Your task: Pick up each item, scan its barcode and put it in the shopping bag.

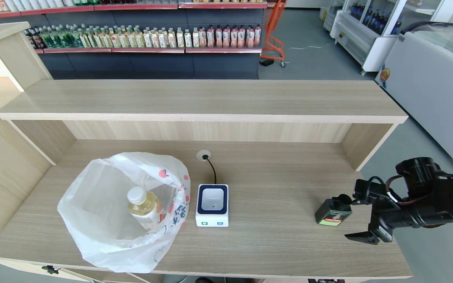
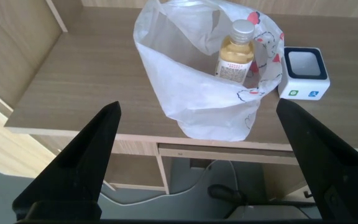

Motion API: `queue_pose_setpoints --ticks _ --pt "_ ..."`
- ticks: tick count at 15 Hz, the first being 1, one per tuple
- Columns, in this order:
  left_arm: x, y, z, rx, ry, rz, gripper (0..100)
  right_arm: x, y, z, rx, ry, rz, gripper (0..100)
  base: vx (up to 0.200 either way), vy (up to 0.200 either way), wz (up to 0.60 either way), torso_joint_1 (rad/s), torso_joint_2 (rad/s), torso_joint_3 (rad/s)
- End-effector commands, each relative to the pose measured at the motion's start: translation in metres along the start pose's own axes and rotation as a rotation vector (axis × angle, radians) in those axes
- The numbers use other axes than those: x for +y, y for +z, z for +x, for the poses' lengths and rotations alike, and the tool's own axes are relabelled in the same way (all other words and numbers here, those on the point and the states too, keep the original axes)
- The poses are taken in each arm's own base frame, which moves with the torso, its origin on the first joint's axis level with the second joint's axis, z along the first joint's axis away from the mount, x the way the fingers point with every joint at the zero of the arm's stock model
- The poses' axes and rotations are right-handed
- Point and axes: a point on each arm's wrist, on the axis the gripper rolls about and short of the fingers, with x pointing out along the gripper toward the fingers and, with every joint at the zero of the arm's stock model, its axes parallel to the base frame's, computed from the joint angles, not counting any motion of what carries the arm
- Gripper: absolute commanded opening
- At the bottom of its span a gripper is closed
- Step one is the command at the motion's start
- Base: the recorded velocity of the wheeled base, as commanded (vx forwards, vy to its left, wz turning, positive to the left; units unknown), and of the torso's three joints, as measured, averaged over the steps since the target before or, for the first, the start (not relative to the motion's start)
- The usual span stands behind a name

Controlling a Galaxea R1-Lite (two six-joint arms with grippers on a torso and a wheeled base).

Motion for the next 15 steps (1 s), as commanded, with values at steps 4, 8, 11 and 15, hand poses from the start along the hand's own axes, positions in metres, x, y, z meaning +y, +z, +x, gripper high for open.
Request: queue_pose_setpoints --ticks 4,8,11,15 --pt "0.000 0.000 0.000 0.000 -0.001 0.000 100 -0.004 0.008 0.031 -0.041 0.014 -0.041 0 0.000 0.000 0.00 0.000 0.00 0.000" --pt "0.000 0.000 0.000 0.000 0.001 0.000 100 -0.002 0.010 0.028 -0.057 0.013 -0.050 0 0.000 0.000 0.00 0.000 0.00 0.000" --pt "0.000 0.000 0.000 0.000 -0.001 0.000 100 -0.005 0.026 -0.004 -0.126 -0.056 -0.026 0 0.000 0.000 0.00 0.000 0.00 0.000" --pt "0.000 0.000 0.000 0.000 0.001 0.000 100 0.021 0.037 -0.101 -0.258 -0.333 0.031 0 0.000 0.000 0.00 0.000 0.00 0.000"
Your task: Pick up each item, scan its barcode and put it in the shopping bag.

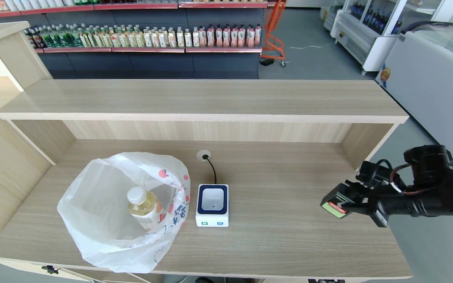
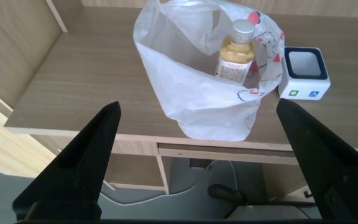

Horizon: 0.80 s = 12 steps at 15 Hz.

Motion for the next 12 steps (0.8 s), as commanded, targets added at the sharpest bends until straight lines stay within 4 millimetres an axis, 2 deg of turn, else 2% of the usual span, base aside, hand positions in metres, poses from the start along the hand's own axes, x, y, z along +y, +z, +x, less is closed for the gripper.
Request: queue_pose_setpoints --ticks 1,3,4,5,6,8,10,12 --pt "0.000 0.000 0.000 -0.002 0.000 0.000 100 0.030 0.021 -0.087 -0.145 -0.255 -0.109 0 0.000 0.000 0.00 0.000 0.00 0.000" --pt "0.000 0.000 0.000 0.000 0.000 0.000 100 0.053 0.016 -0.092 -0.174 -0.306 -0.343 0 0.000 0.000 0.00 0.000 0.00 0.000" --pt "0.000 0.000 0.000 0.000 0.000 0.000 100 0.075 0.015 -0.089 -0.230 -0.242 -0.544 0 0.000 0.000 0.00 0.000 0.00 0.000" --pt "0.000 0.000 0.000 0.000 0.000 0.000 100 0.082 0.017 -0.086 -0.270 -0.192 -0.690 0 0.000 0.000 0.00 0.000 0.00 0.000" --pt "0.000 0.000 0.000 0.000 0.000 0.000 100 0.086 0.021 -0.079 -0.327 -0.139 -0.947 0 0.000 0.000 0.00 0.000 0.00 0.000" --pt "0.000 0.000 0.000 0.000 0.000 0.000 100 0.089 0.027 -0.075 -0.431 -0.148 -1.313 0 0.000 0.000 0.00 0.000 0.00 0.000" --pt "0.000 0.000 0.000 0.000 0.000 0.000 100 0.107 0.042 -0.066 -0.570 -0.115 -1.512 0 0.000 0.000 0.00 0.000 0.00 0.000" --pt "0.000 0.000 0.000 0.000 0.000 0.000 100 0.125 0.057 -0.048 -0.707 -0.077 -1.691 0 0.000 0.000 0.00 0.000 0.00 0.000"
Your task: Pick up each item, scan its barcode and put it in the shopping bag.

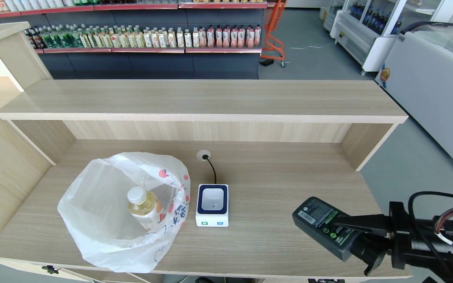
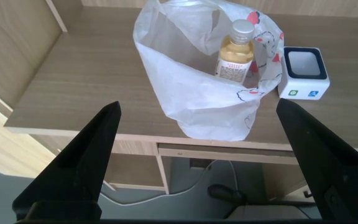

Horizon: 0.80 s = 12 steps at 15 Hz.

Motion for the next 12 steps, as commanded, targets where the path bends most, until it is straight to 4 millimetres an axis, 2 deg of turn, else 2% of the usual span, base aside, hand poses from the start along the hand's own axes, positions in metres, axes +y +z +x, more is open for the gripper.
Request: queue_pose_setpoints --ticks 1,5,12 --pt "0.000 0.000 0.000 0.000 0.000 0.000 100 -0.012 0.014 0.031 -0.168 -0.058 -0.213 0 0.000 0.000 0.00 0.000 0.00 0.000" --pt "0.000 0.000 0.000 0.000 0.000 0.000 100 -0.016 0.023 0.058 -0.278 -0.098 -0.374 0 0.000 0.000 0.00 0.000 0.00 0.000" --pt "0.000 0.000 0.000 0.000 0.002 0.000 100 -0.020 0.017 0.072 -0.227 -0.183 -0.501 0 0.000 0.000 0.00 0.000 0.00 0.000"
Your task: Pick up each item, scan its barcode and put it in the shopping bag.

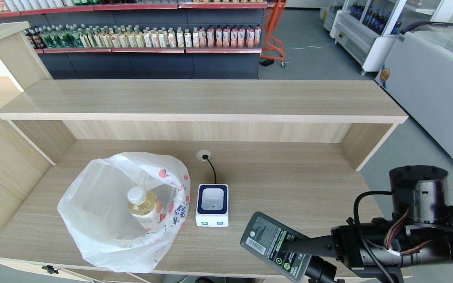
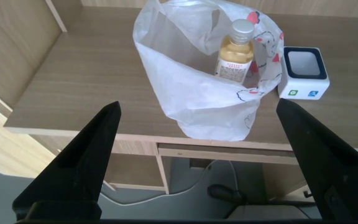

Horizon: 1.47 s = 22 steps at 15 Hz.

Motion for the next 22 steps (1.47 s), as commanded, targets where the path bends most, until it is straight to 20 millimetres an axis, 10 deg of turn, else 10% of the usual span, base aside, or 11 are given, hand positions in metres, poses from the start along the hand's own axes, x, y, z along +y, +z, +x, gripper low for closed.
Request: queue_pose_setpoints --ticks 1,17,22 --pt "0.000 0.000 0.000 0.000 0.000 -0.001 100 0.004 -0.001 0.004 0.005 -0.004 -0.023 0 0.000 0.000 0.00 0.000 0.00 0.000" --pt "0.000 0.000 0.000 0.000 0.000 -0.001 100 0.007 -0.004 0.012 -0.015 -0.045 -0.029 0 0.000 0.000 0.00 0.000 0.00 0.000" --pt "0.000 0.000 0.000 0.000 0.002 -0.001 100 -0.070 -0.040 -0.049 0.387 -0.131 0.425 0 0.000 0.000 0.00 0.000 0.00 0.000"
